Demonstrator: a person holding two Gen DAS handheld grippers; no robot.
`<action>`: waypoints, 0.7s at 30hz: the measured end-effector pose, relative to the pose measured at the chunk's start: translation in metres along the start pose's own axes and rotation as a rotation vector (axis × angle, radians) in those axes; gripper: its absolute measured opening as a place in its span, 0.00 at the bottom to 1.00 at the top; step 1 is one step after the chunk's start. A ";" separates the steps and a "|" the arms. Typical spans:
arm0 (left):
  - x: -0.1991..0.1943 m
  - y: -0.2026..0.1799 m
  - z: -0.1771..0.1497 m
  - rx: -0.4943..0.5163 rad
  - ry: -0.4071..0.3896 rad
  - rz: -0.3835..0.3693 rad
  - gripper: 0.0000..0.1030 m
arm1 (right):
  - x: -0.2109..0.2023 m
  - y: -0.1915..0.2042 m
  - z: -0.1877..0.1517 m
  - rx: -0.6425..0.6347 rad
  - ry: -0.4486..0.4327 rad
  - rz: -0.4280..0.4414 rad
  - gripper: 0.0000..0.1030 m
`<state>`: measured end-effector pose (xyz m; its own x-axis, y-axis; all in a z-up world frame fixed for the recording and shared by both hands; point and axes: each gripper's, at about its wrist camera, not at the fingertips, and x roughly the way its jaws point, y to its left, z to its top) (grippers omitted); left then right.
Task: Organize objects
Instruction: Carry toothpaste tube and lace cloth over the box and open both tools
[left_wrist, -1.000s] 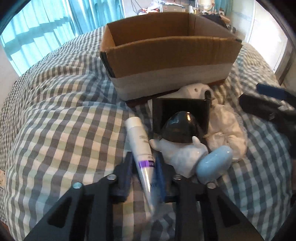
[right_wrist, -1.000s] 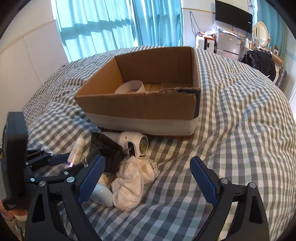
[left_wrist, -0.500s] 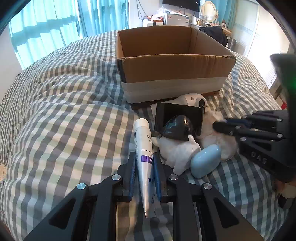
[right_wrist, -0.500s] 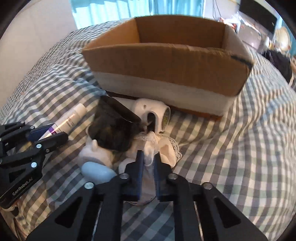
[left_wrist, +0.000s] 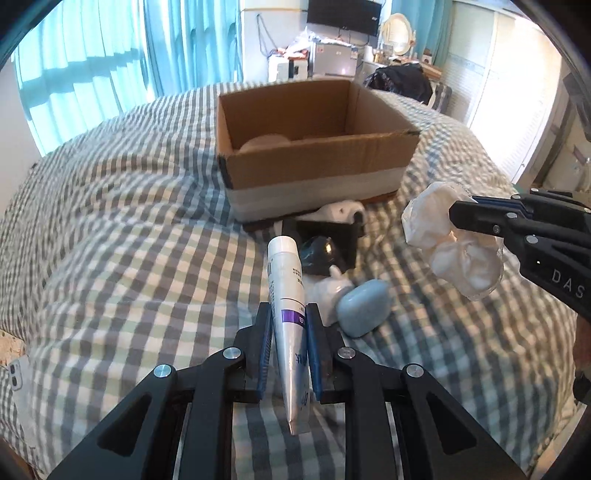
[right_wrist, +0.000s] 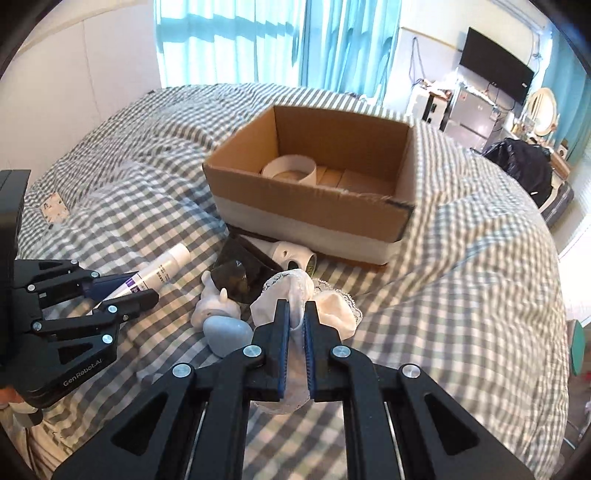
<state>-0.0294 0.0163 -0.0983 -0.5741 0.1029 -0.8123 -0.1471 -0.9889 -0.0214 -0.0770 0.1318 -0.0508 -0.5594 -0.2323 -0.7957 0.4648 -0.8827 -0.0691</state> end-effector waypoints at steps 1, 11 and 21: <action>-0.004 -0.002 0.001 0.005 -0.008 -0.004 0.17 | -0.007 0.000 0.001 -0.002 -0.010 -0.004 0.07; -0.049 -0.005 0.032 0.034 -0.087 -0.029 0.17 | -0.063 0.016 0.018 -0.054 -0.094 -0.050 0.07; -0.059 0.006 0.099 0.022 -0.128 -0.061 0.17 | -0.088 0.001 0.065 -0.037 -0.176 -0.040 0.07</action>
<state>-0.0756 0.0150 0.0072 -0.6615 0.1769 -0.7288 -0.2016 -0.9780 -0.0544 -0.0723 0.1244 0.0583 -0.6882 -0.2679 -0.6742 0.4625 -0.8781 -0.1231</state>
